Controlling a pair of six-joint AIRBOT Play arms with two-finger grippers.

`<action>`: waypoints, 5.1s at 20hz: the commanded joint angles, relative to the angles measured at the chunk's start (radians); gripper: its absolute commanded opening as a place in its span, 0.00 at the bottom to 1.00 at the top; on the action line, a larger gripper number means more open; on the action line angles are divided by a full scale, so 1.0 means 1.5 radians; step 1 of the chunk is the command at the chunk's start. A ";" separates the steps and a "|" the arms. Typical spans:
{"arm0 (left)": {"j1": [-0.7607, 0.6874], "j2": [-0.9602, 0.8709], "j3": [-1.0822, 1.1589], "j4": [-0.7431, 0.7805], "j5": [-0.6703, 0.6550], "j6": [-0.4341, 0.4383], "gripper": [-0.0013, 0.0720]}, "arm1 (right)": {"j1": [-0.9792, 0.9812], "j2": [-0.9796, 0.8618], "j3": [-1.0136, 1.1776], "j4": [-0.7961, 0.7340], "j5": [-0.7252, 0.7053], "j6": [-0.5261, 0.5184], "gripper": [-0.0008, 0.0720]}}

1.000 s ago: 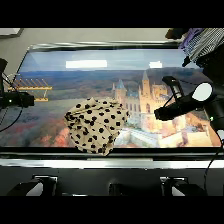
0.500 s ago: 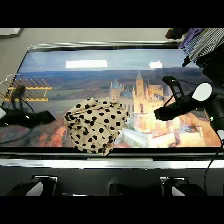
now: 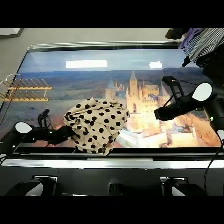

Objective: Fold the clothes and pants, and hang the long-sleeved shirts on hangers.

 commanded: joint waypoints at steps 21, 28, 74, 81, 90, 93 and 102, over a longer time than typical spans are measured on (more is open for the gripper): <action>-0.054 -0.061 -0.010 -0.013 0.026 -0.020 0.05 | 0.066 -0.265 -0.096 0.391 -0.314 0.075 0.92; -0.054 -0.061 -0.010 -0.013 0.026 -0.020 0.05 | 0.155 -0.323 -0.095 0.446 -0.350 0.046 0.65; -0.052 -0.062 0.178 0.106 0.134 -0.205 0.05 | 0.157 -0.346 0.282 -0.224 -0.307 0.415 0.19; -0.052 -0.068 0.182 0.106 0.111 -0.206 0.05 | 0.008 -0.207 0.272 -0.139 -0.061 0.166 0.92; -0.052 -0.068 0.182 0.107 0.111 -0.206 0.05 | -0.081 -0.209 -0.033 0.186 -0.127 0.062 0.92; -0.052 -0.068 0.182 0.107 0.112 -0.206 0.05 | -0.042 -0.230 -0.094 0.238 -0.156 0.031 0.92; -0.052 -0.068 0.182 0.107 0.115 -0.206 0.05 | 0.004 -0.272 -0.106 0.255 -0.170 0.041 0.20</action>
